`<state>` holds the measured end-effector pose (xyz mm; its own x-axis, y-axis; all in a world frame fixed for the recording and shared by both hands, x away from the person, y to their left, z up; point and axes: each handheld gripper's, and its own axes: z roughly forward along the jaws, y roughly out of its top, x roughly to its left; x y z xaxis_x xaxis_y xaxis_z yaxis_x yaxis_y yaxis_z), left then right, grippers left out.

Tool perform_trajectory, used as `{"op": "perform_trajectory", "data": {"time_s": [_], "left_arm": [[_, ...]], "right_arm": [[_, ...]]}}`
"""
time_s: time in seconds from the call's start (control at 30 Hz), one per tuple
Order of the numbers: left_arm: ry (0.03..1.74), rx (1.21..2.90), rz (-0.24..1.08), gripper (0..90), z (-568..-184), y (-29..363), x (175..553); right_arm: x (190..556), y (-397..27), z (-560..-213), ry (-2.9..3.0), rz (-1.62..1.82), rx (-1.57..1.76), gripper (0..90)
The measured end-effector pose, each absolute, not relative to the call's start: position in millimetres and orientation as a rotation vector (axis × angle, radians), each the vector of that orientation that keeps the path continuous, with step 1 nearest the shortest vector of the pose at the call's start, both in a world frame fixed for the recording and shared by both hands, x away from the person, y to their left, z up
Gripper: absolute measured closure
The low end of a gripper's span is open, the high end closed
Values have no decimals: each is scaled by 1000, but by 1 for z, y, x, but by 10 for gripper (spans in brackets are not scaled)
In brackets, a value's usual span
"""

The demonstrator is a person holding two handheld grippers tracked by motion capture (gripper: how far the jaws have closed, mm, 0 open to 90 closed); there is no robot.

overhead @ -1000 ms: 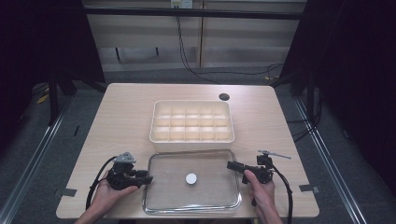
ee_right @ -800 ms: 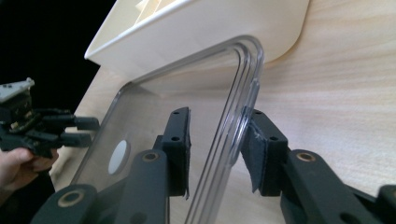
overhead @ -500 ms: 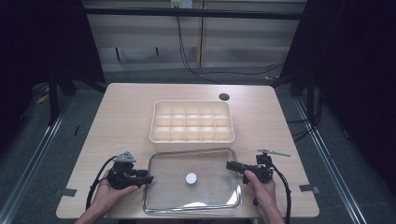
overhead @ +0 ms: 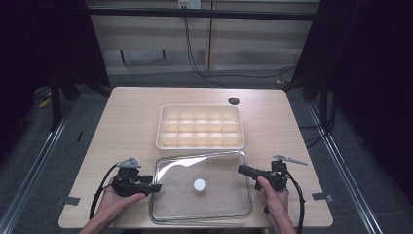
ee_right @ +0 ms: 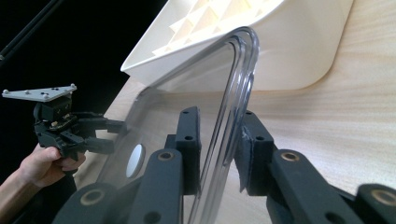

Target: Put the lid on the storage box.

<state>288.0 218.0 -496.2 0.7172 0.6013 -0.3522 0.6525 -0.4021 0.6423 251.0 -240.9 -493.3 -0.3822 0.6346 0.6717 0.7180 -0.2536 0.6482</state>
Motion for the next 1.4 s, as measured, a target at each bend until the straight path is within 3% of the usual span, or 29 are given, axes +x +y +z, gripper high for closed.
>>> {"op": "perform_trajectory", "data": {"time_s": [0.17,0.33,0.8,1.4], "left_arm": [[939,2106,-120,379,-497,217,288],[946,2100,-139,424,-497,219,289],[952,2011,-94,516,-487,222,288],[921,1943,-81,567,-472,224,284]], "right_arm": [[251,-239,-490,-1894,-1758,-1678,731],[250,-240,-490,-1913,-1757,-1678,727],[251,-237,-490,-1995,-1665,-1730,686],[249,-233,-481,-2009,-1719,-1719,678]]}}
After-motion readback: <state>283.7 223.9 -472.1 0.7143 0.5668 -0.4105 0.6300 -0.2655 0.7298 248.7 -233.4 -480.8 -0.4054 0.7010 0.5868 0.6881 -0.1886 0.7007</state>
